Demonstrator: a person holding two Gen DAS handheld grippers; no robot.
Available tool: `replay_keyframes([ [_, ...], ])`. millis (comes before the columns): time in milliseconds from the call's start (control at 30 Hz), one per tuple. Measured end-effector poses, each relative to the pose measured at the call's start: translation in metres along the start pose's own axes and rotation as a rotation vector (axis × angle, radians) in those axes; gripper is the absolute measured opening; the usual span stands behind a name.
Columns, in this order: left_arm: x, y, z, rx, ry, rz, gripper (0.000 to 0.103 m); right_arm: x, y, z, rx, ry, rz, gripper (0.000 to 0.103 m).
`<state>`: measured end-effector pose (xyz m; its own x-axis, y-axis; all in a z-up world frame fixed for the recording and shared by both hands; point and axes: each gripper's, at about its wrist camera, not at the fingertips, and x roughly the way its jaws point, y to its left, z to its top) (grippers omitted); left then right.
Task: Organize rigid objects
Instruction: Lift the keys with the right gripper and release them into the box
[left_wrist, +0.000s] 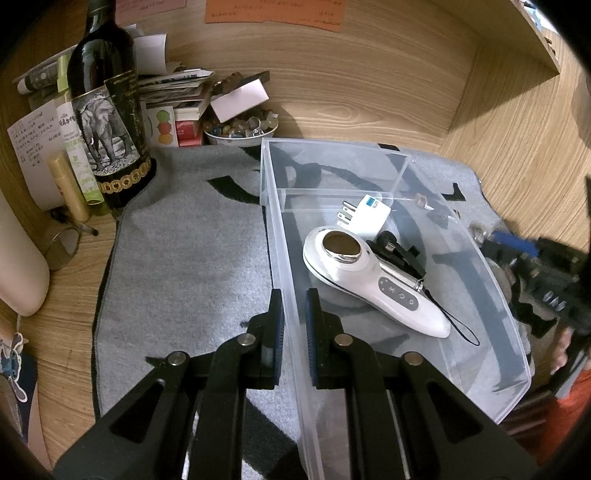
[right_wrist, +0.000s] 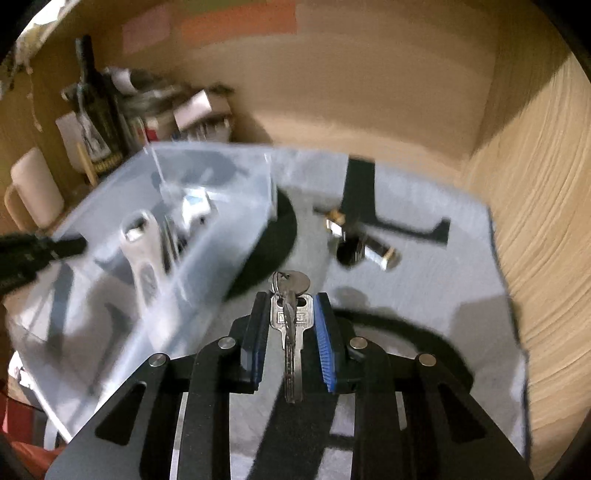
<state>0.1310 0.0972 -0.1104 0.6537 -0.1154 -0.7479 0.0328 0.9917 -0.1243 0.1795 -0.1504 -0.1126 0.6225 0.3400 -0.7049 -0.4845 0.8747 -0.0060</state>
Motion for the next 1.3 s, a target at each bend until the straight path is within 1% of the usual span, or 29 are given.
replay_keyframes([
  [233, -0.001, -0.001, 0.000, -0.001, 0.000, 0.000, 0.011, -0.039, 0.021, 0.030, -0.061, -0.147, 0.037, 0.022],
  [300, -0.001, -0.001, 0.000, 0.000, 0.000, 0.000, 0.011, -0.047, 0.031, 0.035, -0.094, -0.176, 0.051, 0.022],
  [433, -0.001, -0.001, 0.000, -0.002, 0.000, -0.001, 0.011, -0.050, 0.054, 0.042, -0.146, -0.193, 0.104, 0.022],
  [567, -0.001, -0.001, 0.000, -0.002, 0.000, -0.001, 0.011, -0.039, 0.075, 0.039, -0.198, -0.162, 0.147, 0.022],
  [633, -0.001, -0.001, 0.000, -0.004, 0.000, -0.003, 0.011, -0.028, 0.085, 0.037, -0.219, -0.123, 0.171, 0.022],
  [767, -0.001, -0.002, 0.000, -0.003, -0.001, -0.004, 0.011, -0.004, 0.097, 0.029, -0.235, -0.051, 0.186, 0.022],
  [833, -0.001, -0.002, 0.000, -0.005, 0.000, -0.004, 0.011, 0.005, 0.098, 0.027, -0.234, -0.022, 0.180, 0.022],
  [900, -0.001, -0.002, 0.000, -0.005, -0.001, -0.004, 0.011, 0.014, 0.098, 0.025, -0.224, 0.002, 0.155, 0.022],
  [1067, -0.001, -0.003, 0.000, -0.005, 0.000, -0.003, 0.011, 0.032, 0.100, 0.022, -0.250, 0.085, 0.168, 0.022],
  [1200, -0.001, -0.002, 0.000, -0.005, 0.000, -0.004, 0.011, 0.033, 0.100, 0.023, -0.254, 0.113, 0.176, 0.022],
  [1300, -0.001, -0.003, 0.001, -0.004, 0.000, -0.005, 0.011, 0.033, 0.099, 0.023, -0.251, 0.113, 0.172, 0.023],
])
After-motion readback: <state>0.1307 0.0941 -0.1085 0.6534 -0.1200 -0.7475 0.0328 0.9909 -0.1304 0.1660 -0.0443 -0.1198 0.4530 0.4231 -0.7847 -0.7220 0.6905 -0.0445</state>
